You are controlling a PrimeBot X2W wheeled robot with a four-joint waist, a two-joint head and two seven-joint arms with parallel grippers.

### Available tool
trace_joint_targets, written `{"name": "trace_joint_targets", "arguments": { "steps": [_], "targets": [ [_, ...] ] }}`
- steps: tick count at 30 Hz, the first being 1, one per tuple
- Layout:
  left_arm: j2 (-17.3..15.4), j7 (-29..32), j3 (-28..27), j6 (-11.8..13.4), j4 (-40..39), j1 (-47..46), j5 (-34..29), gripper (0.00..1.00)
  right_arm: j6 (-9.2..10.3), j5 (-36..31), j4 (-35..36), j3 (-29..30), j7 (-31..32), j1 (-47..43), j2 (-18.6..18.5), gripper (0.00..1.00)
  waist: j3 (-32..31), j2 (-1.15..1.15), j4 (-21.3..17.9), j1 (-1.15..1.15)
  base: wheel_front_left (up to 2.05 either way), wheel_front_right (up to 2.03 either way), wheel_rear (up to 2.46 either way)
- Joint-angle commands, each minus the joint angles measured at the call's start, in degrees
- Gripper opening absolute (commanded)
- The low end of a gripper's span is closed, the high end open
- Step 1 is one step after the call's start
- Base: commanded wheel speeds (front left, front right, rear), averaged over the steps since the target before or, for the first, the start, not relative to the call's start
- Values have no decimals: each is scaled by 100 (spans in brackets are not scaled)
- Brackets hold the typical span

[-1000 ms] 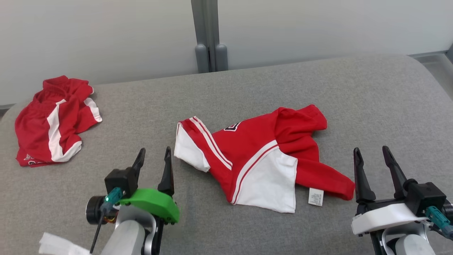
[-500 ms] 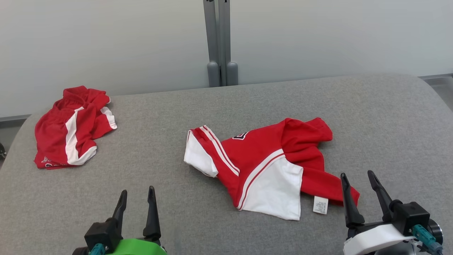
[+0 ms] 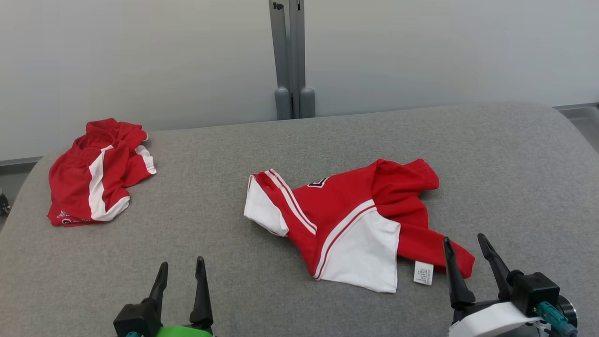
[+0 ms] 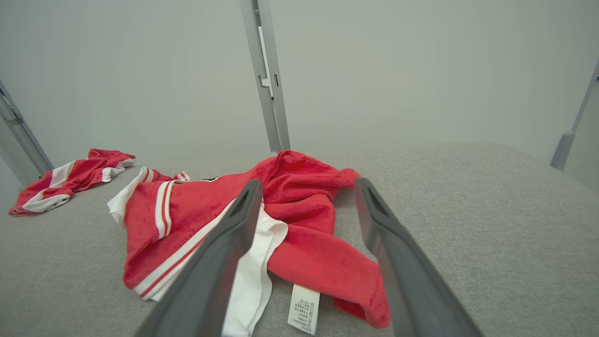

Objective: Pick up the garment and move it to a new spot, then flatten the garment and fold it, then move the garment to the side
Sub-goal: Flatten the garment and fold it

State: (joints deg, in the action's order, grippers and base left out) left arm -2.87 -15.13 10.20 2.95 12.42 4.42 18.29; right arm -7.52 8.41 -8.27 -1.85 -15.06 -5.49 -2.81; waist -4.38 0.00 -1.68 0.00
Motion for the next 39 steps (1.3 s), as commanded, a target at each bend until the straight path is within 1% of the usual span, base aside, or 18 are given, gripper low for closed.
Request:
{"name": "trace_joint_targets", "arguments": {
  "steps": [1,11,16,22,27,30,36,37,38,39],
  "targets": [
    [-5,-3,8,23,13,98,38,100,6,-26,-16,6,-18,-10,-15,100,5,0,7,0,0,0,0],
    [-5,-3,24,56,67,60,19,100,6,-20,-76,-9,-18,2,-15,100,45,0,36,0,0,0,0],
    [-5,-3,46,51,88,27,4,100,6,9,-338,-99,-18,-34,-15,100,89,0,85,0,0,0,0],
    [-5,-3,124,26,127,-72,-24,100,6,142,-1164,-551,-18,234,-13,100,220,0,246,0,0,0,0],
    [-6,-3,178,8,164,-173,-32,100,7,182,-2208,-897,32,713,-19,100,341,0,460,0,0,0,0],
    [-8,-3,197,13,184,-212,-39,100,7,161,-2808,-913,59,1019,-14,100,400,0,615,0,0,0,0],
    [-8,-3,171,8,218,-234,-47,100,7,147,-3682,-908,150,1471,-16,100,474,0,821,0,0,0,0],
    [-8,-3,166,1,226,-242,-50,100,7,153,-3801,-941,162,1523,-14,87,480,0,851,0,0,0,0],
    [-8,-3,164,3,230,-251,-47,100,7,191,-3868,-956,153,1554,-14,71,486,0,873,0,0,0,0],
    [-8,-3,161,7,226,-262,-40,100,5,210,-3938,-1028,142,1593,-12,47,491,0,893,0,0,0,0]
  ]
}}
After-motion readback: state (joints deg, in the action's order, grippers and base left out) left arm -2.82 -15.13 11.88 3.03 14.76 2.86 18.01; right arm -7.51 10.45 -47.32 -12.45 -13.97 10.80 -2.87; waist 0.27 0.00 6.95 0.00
